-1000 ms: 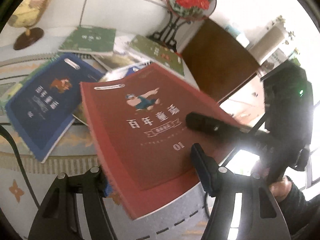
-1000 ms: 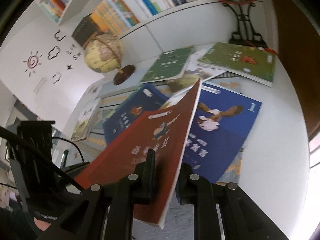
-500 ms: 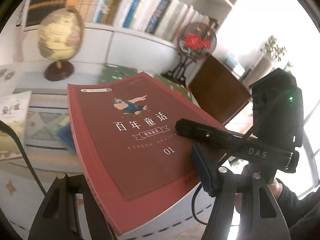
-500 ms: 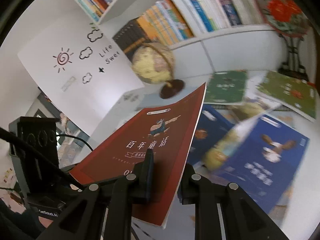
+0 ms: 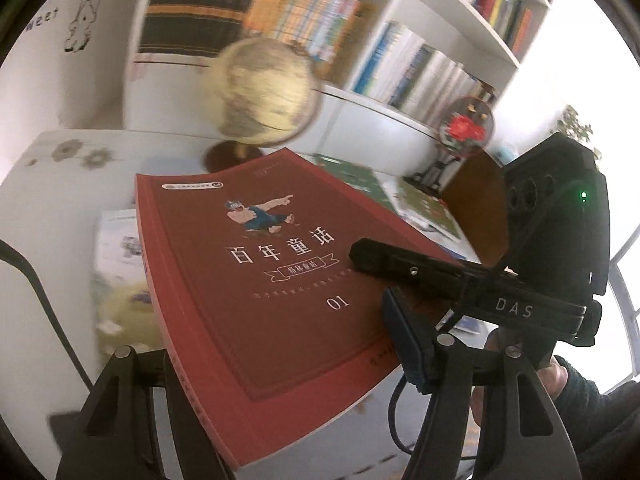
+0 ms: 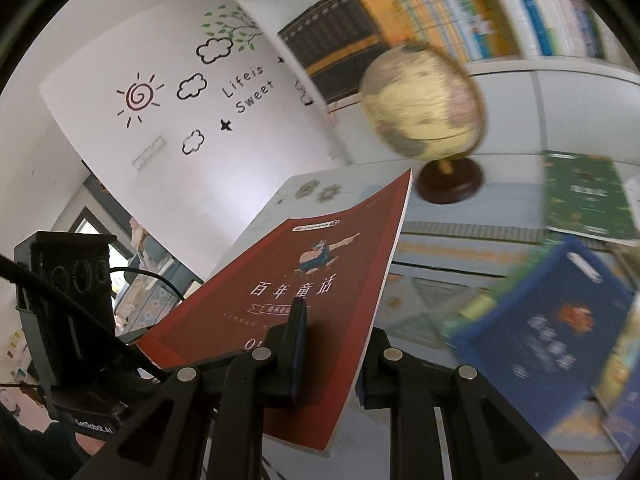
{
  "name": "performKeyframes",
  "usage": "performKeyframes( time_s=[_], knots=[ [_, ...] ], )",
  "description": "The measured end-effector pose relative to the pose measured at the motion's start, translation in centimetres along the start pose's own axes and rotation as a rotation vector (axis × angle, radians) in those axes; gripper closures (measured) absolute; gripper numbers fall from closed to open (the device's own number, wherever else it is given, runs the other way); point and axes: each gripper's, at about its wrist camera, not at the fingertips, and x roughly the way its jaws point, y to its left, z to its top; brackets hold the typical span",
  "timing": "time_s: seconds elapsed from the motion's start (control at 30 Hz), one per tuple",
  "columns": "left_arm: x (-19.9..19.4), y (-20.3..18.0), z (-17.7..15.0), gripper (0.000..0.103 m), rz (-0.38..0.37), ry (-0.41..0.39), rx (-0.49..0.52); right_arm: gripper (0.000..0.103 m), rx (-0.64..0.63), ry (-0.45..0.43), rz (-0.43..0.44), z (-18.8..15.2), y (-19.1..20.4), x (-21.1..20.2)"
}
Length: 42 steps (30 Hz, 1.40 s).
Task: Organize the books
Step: 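Carry the red book to the stack beside the globe and release it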
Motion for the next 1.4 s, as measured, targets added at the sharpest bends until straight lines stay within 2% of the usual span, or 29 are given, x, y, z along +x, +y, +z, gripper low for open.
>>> performKeyframes(
  time_s=[0.23, 0.43, 0.7, 1.13, 1.4],
  knots=[
    [0.5, 5.8, 2.1, 0.04, 0.001, -0.024, -0.051, 0.083, -0.024, 0.036, -0.018, 3.1, 2.7, 6.5],
    [3.9, 9.5, 2.8, 0.04, -0.012, 0.014, -0.081, 0.083, 0.001, 0.089, -0.054, 4.1, 1.5, 11.1],
    [6.9, 13.2, 1.4, 0.04, -0.009, 0.061, -0.169, 0.083, 0.028, 0.168, -0.092, 4.0, -0.2, 15.8],
    [7.4, 14.2, -1.4, 0.04, 0.011, 0.109, -0.205, 0.083, 0.057, 0.222, -0.082, 2.2, -0.9, 17.9],
    [7.2, 14.2, -2.7, 0.04, 0.028, 0.123, -0.217, 0.083, -0.023, 0.253, -0.109, 0.9, 0.0, 18.8]
  ],
)
